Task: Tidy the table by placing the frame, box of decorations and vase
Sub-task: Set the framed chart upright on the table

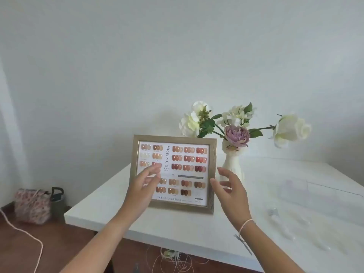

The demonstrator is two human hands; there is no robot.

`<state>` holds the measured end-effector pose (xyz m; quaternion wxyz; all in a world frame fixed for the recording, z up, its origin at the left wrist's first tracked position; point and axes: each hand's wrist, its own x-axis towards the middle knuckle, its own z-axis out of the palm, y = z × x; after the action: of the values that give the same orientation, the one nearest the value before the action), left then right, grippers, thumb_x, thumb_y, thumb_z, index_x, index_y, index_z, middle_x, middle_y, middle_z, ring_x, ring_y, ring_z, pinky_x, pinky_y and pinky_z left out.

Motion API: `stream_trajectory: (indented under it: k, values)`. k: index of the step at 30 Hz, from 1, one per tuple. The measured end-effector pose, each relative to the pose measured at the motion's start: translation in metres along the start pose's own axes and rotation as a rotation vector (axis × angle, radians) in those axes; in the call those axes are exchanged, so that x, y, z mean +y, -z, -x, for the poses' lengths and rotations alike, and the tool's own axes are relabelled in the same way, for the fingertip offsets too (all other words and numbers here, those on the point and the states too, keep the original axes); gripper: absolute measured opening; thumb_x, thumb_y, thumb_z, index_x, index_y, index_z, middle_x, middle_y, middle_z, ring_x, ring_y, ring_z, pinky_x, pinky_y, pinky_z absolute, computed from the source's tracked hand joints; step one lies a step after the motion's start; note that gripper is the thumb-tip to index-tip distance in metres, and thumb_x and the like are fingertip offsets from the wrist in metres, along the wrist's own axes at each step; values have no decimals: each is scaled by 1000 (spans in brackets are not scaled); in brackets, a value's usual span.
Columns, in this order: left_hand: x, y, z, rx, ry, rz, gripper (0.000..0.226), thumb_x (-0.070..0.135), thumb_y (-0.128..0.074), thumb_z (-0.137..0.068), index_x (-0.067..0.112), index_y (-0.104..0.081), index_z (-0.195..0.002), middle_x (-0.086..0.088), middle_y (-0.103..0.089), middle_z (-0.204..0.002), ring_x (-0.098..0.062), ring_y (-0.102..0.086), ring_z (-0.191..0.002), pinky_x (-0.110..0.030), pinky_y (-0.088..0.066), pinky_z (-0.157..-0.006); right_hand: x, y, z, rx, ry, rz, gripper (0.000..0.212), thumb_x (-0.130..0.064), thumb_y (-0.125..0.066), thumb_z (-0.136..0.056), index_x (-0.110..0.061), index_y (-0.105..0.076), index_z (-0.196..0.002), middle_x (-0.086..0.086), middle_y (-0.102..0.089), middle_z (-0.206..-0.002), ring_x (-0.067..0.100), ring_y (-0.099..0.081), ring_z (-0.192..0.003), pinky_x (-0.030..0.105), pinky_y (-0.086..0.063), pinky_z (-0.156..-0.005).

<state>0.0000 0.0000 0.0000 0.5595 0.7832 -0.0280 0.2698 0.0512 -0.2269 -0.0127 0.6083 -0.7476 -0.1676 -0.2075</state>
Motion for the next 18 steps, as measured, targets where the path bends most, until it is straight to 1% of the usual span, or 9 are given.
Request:
stream_trajectory:
  k: [2, 4, 7, 9, 11, 13, 14, 16, 18]
  values:
    - [-2, 5, -6, 33, -8, 2, 26, 28, -48, -93, 43, -57, -112, 28, -55, -117, 4, -53, -108, -10, -45, -78, 0, -5, -4, 20, -33, -7, 38, -35, -61, -82, -36, -48, -118, -18, -50, -116, 7, -53, -100, 23, -43, -81]
    - [-8, 12, -14, 88, 3, 10, 25, 27, -48, -94, 43, -54, -112, 23, -55, -118, 8, -51, -106, -3, -42, -67, 5, -9, -9, 45, -56, -25, 47, -34, -61, -83, -31, -45, -126, -14, -48, -121, 12, -53, -101, 25, -42, -82]
    - [-22, 17, -24, 170, -5, -38, 28, 27, -47, -94, 42, -50, -118, 18, -53, -122, 16, -48, -99, 0, -39, -65, 16, -16, -17, 67, -83, -40, 55, -36, -60, -83, -29, -39, -133, -11, -47, -122, 15, -52, -102, 27, -42, -81]
    - [-32, 21, -31, 227, -5, -36, 30, 27, -47, -94, 41, -48, -120, 13, -49, -127, 11, -49, -100, 1, -40, -63, 23, -22, -22, 69, -113, -65, 57, -40, -59, -83, -31, -36, -134, -11, -47, -119, 13, -53, -98, 28, -44, -79]
    - [-43, 25, -38, 277, 17, -59, 33, 28, -47, -94, 38, -45, -126, 8, -44, -134, -1, -48, -112, -6, -39, -77, 30, -29, -26, 58, -138, -97, 57, -42, -57, -82, -34, -33, -133, -15, -49, -112, 6, -54, -93, 26, -45, -74]
    - [-56, 29, -43, 301, 59, -96, 38, 30, -46, -94, 34, -41, -131, 5, -40, -140, -12, -44, -122, -22, -36, -90, 36, -36, -28, 57, -156, -121, 54, -43, -55, -84, -37, -33, -132, -21, -50, -105, 2, -54, -92, 27, -46, -74]
    - [-61, 30, -45, 304, 80, -101, 39, 31, -46, -94, 33, -40, -133, 3, -39, -142, -14, -43, -122, -26, -35, -91, 40, -39, -29, 58, -162, -134, 51, -42, -54, -85, -39, -33, -131, -23, -50, -104, 3, -55, -93, 28, -47, -74]
    - [-71, 31, -49, 288, 116, -98, 42, 32, -45, -94, 31, -37, -136, 3, -38, -143, -11, -42, -118, -28, -35, -90, 47, -45, -29, 54, -168, -152, 44, -41, -52, -87, -44, -35, -127, -20, -52, -104, 5, -57, -92, 29, -49, -75]
    - [-79, 30, -51, 258, 148, -75, 42, 34, -43, -95, 31, -35, -137, 5, -42, -139, -3, -46, -109, -22, -38, -85, 53, -49, -28, 45, -169, -152, 36, -40, -48, -89, -49, -34, -121, -16, -55, -101, 8, -60, -90, 30, -51, -74]
